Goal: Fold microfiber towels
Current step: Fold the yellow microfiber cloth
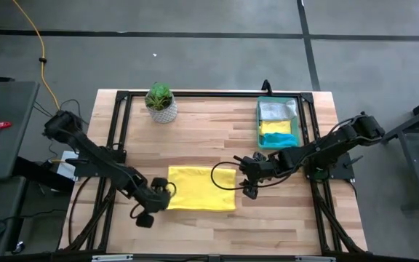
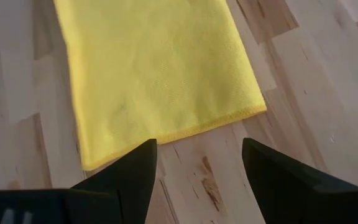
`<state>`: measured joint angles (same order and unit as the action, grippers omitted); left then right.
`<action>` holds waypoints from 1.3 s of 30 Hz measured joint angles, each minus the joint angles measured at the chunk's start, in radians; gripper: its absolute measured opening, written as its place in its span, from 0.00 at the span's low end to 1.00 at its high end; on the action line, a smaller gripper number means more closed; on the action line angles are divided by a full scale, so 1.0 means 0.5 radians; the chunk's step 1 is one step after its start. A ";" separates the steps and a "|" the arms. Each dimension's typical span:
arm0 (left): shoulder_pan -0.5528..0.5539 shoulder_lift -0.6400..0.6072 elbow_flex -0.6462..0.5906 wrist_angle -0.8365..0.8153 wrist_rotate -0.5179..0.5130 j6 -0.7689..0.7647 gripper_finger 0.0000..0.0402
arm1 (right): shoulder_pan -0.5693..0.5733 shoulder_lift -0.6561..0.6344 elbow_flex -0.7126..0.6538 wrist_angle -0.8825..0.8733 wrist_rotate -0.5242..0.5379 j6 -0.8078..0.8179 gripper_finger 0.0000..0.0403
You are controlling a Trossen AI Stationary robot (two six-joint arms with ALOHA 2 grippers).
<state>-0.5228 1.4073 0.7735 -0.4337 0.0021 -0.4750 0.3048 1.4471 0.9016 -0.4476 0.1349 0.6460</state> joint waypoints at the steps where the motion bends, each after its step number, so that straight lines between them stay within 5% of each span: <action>1: 0.007 -0.061 0.010 -0.059 -0.091 0.029 0.00 | -0.006 0.000 0.000 0.003 0.001 -0.002 0.57; 10: 0.247 -0.471 0.010 -0.528 -1.001 0.088 0.00 | -0.103 0.000 0.000 0.019 0.030 -0.089 0.57; 16: 0.629 -0.428 -0.179 -0.239 -0.512 0.224 0.07 | -0.143 0.000 0.000 0.023 0.034 -0.089 0.57; 28: 1.264 -0.259 -0.335 -0.077 0.179 0.581 0.41 | -0.143 0.000 0.000 0.024 0.043 -0.068 0.57; 39: 1.397 0.072 -0.341 0.024 0.396 0.757 0.44 | -0.143 0.000 0.000 0.024 0.048 -0.030 0.57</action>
<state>0.1758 1.4433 0.6029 -0.4216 0.2000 -0.0965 0.2333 1.4471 0.9016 -0.4355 0.1591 0.6308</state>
